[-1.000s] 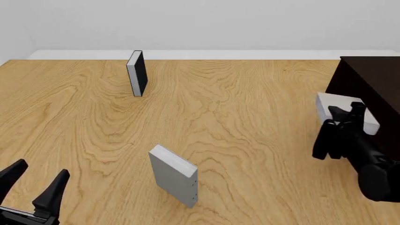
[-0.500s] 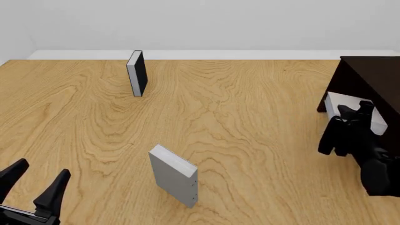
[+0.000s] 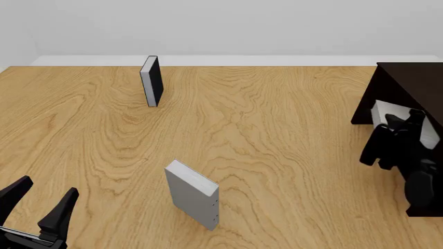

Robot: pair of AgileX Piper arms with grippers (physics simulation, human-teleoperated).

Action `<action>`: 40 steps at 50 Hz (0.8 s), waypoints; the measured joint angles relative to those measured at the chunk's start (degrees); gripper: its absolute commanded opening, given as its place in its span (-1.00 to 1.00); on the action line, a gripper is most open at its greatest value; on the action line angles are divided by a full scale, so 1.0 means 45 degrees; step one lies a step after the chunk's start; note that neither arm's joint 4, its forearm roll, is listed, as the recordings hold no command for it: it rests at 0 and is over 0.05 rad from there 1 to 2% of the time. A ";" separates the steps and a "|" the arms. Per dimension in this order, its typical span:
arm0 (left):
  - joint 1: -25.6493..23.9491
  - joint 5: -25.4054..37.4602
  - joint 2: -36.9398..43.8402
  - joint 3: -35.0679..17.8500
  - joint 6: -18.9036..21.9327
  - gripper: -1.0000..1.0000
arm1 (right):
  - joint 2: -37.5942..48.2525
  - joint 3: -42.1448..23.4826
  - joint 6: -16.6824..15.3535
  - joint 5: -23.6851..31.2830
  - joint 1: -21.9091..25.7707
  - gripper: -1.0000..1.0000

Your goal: Pick up the book on the right and place it on the cabinet shelf.

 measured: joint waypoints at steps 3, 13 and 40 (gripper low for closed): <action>0.0001 0.0000 0.0005 0.0000 0.0005 1.00 | 0.0051 -0.0094 0.0036 0.0065 -0.0071 -1.00; -0.0010 -0.0012 0.0028 0.0000 0.0028 1.00 | 0.0177 -0.0387 0.0127 0.0321 -0.0241 -1.00; -0.0030 0.0121 -0.0048 0.0000 0.0100 1.00 | 0.0469 -0.0768 0.0372 0.0641 -0.0715 -1.00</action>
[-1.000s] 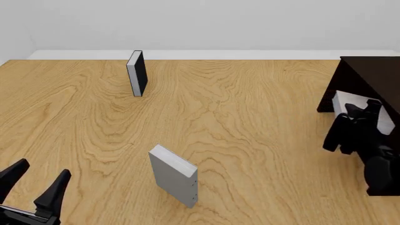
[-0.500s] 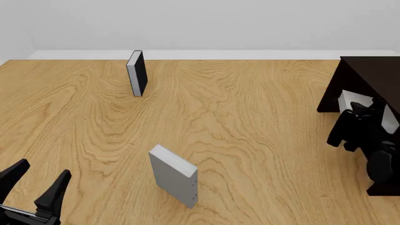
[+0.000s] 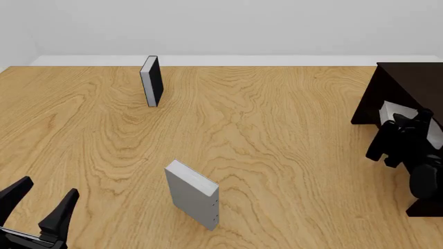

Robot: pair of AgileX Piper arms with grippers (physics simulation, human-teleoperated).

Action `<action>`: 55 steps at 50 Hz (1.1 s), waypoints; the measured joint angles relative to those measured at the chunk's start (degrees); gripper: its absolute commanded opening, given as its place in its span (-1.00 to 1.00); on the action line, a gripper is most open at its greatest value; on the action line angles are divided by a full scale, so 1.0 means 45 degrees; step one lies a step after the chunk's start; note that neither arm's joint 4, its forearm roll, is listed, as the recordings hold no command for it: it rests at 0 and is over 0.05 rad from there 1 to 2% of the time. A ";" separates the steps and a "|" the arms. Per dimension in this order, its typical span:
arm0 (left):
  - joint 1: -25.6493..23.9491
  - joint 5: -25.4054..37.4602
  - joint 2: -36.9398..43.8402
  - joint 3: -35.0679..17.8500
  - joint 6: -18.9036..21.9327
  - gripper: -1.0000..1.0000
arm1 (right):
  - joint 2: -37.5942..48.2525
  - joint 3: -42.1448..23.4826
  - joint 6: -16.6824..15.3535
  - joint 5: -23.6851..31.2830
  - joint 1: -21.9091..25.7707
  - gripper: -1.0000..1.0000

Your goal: Pick up the book on the right and place it on the cabinet shelf.

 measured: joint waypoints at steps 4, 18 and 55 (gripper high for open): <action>-0.0001 0.0022 -0.0006 0.0000 0.0017 1.00 | 0.0037 0.0001 0.0032 -0.0079 -0.0023 -1.00; 0.0004 0.0121 -0.0072 0.0000 0.0058 1.00 | 0.0061 0.0002 0.0236 -0.0151 -0.0056 -1.00; -0.0046 0.0141 -0.0042 0.0000 0.0104 1.00 | -0.0304 -0.0098 0.1062 0.0873 0.0039 1.00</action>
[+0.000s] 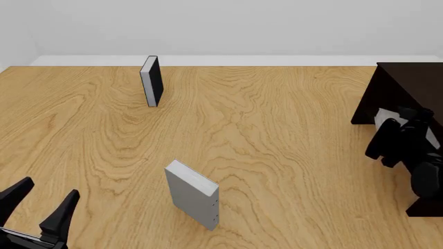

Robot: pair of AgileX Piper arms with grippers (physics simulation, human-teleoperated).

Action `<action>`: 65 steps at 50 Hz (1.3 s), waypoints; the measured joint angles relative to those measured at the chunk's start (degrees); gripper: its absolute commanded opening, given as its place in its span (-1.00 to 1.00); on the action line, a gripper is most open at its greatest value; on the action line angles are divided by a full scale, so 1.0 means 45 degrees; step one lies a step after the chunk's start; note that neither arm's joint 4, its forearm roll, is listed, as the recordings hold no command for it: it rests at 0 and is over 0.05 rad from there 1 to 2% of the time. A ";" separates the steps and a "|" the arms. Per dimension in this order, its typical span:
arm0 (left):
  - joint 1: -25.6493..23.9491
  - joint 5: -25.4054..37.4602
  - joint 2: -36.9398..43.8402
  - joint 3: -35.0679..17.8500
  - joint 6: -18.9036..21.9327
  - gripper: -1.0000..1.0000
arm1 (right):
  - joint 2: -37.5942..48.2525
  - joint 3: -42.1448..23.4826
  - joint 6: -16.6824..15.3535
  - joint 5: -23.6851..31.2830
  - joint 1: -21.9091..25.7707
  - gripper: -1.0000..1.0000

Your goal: Pick up the book on the right and place it on the cabinet shelf.

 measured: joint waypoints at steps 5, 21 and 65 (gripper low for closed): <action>-0.0010 0.0010 -0.0002 0.0000 -0.0007 1.00 | -0.0024 -0.0018 0.0075 0.0089 0.0036 1.00; -0.0033 -0.0048 0.0111 0.0000 -0.0031 1.00 | 0.0666 -0.0008 0.0298 0.0135 0.0386 1.00; -0.0077 -0.0008 0.0169 0.0000 -0.0065 1.00 | 0.1423 0.0017 0.0334 -0.0352 0.1531 1.00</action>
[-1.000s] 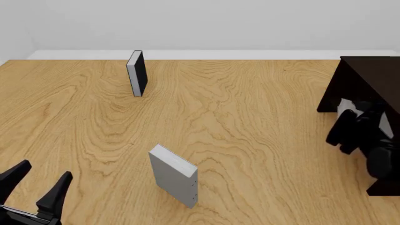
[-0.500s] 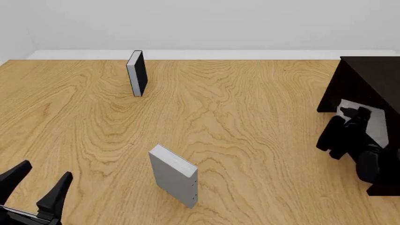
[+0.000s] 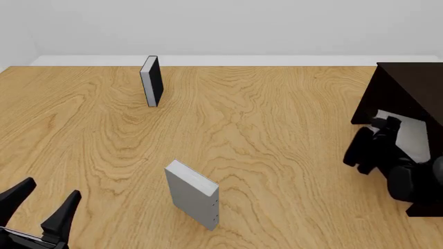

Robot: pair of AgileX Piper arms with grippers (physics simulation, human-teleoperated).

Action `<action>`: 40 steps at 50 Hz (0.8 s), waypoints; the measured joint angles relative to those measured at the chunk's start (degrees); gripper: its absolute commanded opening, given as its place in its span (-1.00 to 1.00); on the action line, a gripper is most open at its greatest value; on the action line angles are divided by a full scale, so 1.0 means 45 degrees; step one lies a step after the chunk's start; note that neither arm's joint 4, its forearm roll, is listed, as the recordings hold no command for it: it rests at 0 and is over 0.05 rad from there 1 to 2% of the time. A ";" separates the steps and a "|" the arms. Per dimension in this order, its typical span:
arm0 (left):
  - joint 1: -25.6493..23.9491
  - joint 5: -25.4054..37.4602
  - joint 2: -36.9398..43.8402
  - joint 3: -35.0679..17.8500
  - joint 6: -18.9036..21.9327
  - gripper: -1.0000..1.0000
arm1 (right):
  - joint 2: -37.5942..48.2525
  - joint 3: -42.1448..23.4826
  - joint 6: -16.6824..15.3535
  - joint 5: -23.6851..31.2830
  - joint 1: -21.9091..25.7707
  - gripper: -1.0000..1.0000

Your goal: Pick up the book on the right and place it on the cabinet shelf.

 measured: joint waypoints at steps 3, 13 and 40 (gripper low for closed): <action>-0.0007 0.0006 -0.0002 0.0000 -0.0002 1.00 | -0.0072 -0.0042 0.0002 0.0067 0.0106 1.00; -0.0021 -0.0025 0.0029 0.0000 -0.0015 1.00 | -0.0301 -0.0193 0.0014 0.0282 0.0385 1.00; -0.0045 -0.0142 0.0121 0.0000 -0.0005 1.00 | -0.0636 0.0053 -0.0028 0.0211 0.0059 1.00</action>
